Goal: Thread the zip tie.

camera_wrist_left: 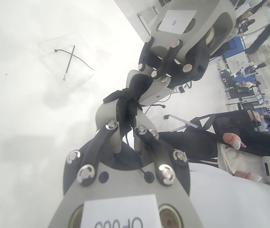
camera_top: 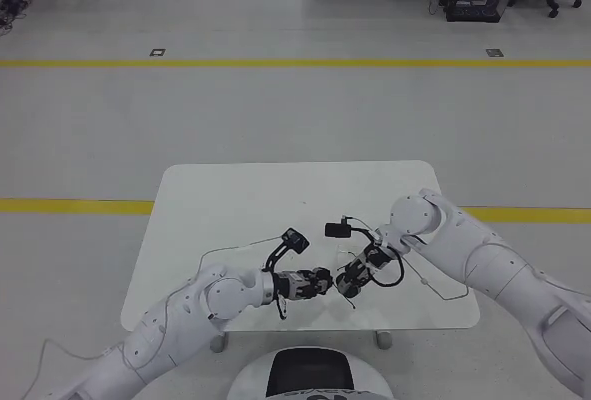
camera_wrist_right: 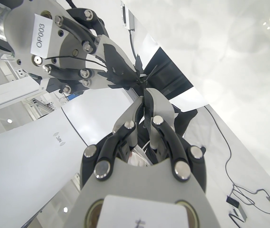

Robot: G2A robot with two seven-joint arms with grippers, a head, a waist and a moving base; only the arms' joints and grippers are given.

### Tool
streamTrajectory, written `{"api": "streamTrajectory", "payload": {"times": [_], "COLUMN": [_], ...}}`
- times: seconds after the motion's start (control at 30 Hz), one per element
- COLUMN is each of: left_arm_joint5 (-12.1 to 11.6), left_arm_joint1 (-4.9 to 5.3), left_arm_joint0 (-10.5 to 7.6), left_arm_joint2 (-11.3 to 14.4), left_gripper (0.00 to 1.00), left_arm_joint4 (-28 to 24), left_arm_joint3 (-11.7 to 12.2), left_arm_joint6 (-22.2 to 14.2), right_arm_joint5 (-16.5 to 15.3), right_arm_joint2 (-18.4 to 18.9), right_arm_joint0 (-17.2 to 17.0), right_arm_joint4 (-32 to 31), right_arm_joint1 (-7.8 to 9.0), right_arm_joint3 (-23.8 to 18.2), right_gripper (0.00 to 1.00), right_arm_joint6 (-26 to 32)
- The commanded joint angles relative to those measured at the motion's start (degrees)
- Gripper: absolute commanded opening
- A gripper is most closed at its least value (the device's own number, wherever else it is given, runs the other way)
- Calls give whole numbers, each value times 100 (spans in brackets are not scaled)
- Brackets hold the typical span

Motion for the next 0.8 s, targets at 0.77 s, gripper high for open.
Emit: {"api": "streamTrajectory", "payload": {"times": [0.77], "left_arm_joint5": [39], "left_arm_joint1": [-80], "left_arm_joint0": [-286], "left_arm_joint2": [-253], "left_gripper": [0], "left_arm_joint4": [-2412], "left_arm_joint3": [808], "left_arm_joint6": [-883], "right_arm_joint5": [-984], "right_arm_joint2": [1087], "right_arm_joint0": [-639], "right_arm_joint4": [-18], "right_arm_joint1": [424], "right_arm_joint3": [-283], "right_gripper": [100], "right_arm_joint6": [-954]}}
